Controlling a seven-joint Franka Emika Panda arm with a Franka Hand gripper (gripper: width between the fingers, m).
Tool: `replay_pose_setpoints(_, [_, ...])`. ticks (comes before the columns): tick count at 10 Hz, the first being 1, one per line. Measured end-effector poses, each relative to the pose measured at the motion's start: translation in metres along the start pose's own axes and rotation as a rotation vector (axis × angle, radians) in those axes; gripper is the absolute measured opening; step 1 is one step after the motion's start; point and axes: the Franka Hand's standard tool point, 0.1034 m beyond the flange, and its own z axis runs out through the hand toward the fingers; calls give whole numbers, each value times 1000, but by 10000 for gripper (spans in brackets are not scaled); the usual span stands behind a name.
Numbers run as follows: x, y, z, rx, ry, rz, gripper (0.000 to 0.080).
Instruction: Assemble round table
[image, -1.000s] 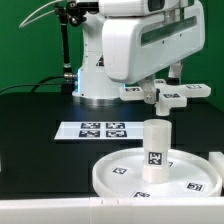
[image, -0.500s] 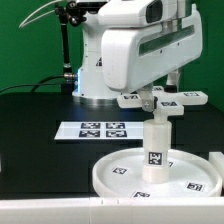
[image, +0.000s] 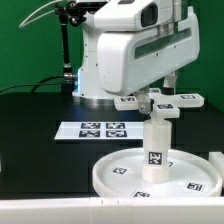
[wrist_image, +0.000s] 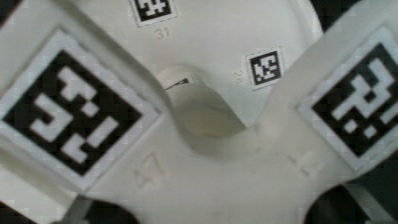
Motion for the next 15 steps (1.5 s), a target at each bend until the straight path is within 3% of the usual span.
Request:
replay_pose_setpoints(8, [-7,1,16,1,-1,0,448])
replay_pose_setpoints(13, [-6,8,15,-43,40,8,448])
replay_pose_setpoints(15, [-5,8,15,-44,40,7,448])
